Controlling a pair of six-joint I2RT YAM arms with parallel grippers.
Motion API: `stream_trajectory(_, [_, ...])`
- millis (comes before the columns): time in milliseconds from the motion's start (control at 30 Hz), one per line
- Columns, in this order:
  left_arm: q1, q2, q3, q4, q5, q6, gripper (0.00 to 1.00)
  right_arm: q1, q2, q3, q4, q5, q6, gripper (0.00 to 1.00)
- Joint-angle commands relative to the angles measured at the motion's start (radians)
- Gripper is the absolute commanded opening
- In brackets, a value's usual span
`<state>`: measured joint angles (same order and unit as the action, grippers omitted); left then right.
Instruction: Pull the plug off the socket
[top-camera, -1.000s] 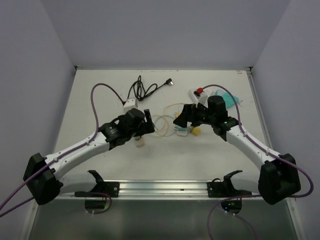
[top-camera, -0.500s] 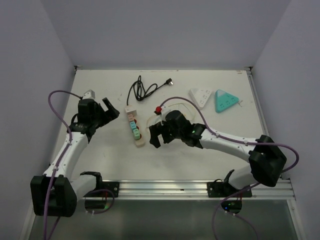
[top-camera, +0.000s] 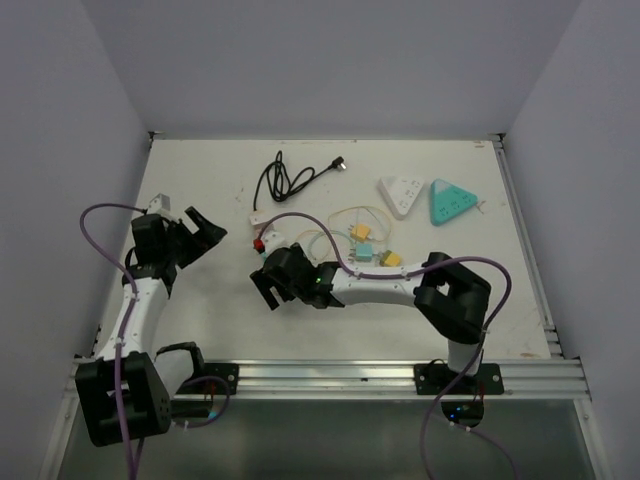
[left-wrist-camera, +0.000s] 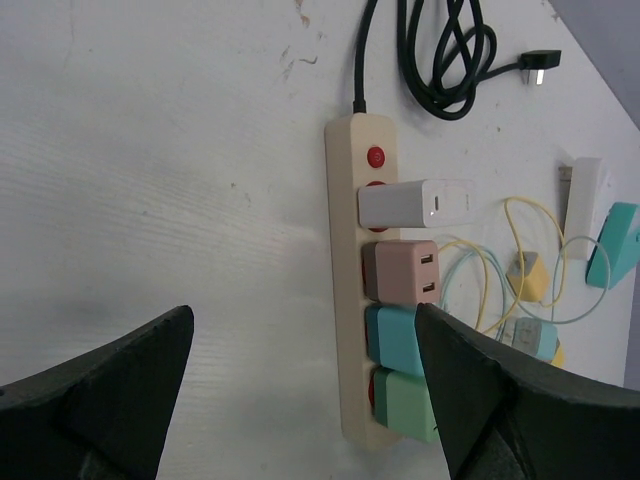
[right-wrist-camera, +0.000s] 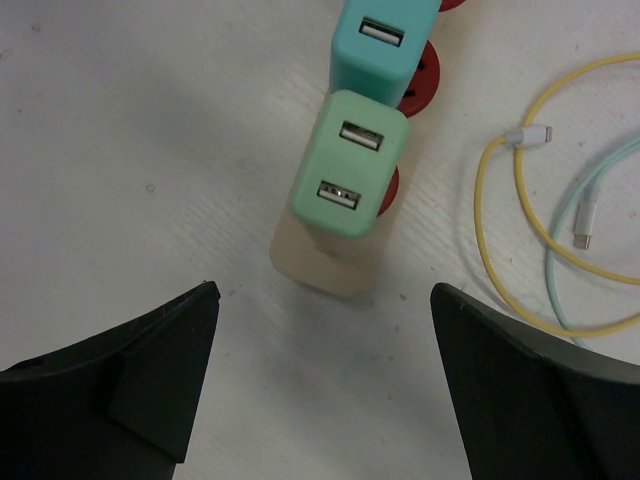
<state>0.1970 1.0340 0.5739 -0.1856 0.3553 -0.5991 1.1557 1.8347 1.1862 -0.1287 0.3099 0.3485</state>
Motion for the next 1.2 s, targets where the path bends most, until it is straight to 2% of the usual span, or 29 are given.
stream_trajectory(0, [0.018, -0.022, -0.016, 0.072, 0.047, 0.002, 0.95, 0.007, 0.06, 0.084, 0.024, 0.083, 0.007, 0.9])
stream_trajectory(233, [0.019, -0.017, -0.029, 0.092, 0.06, -0.013, 0.95, 0.01, 0.178, 0.174, 0.008, 0.126, 0.03, 0.84])
stream_trajectory(333, [0.021, -0.017, -0.032, 0.09, 0.062, -0.011, 0.95, 0.009, 0.212, 0.187, 0.008, 0.129, 0.037, 0.75])
stream_trajectory(467, [0.019, -0.028, -0.037, 0.08, 0.06, -0.01, 0.95, 0.003, 0.213, 0.167, 0.014, 0.124, 0.049, 0.52])
stream_trajectory(500, [0.019, -0.034, -0.043, 0.078, 0.06, -0.01, 0.95, -0.01, 0.201, 0.146, 0.02, 0.117, 0.053, 0.42])
stream_trajectory(600, [0.019, -0.051, -0.072, 0.08, 0.068, -0.021, 0.95, -0.037, 0.167, 0.072, 0.073, 0.063, 0.076, 0.24])
stream_trajectory(633, [0.019, -0.055, -0.081, 0.083, 0.08, -0.022, 0.95, -0.059, 0.137, 0.052, 0.092, 0.04, 0.09, 0.14])
stream_trajectory(733, [0.018, -0.071, -0.13, 0.09, 0.125, -0.044, 0.95, -0.108, 0.078, -0.035, 0.197, -0.075, 0.128, 0.0])
stream_trajectory(900, [-0.005, -0.127, -0.224, 0.115, 0.162, -0.094, 0.95, -0.157, 0.02, -0.157, 0.337, -0.274, 0.182, 0.0])
stream_trajectory(1167, [-0.156, -0.155, -0.263, 0.166, 0.07, -0.203, 0.91, -0.179, 0.0, -0.206, 0.423, -0.396, 0.234, 0.0])
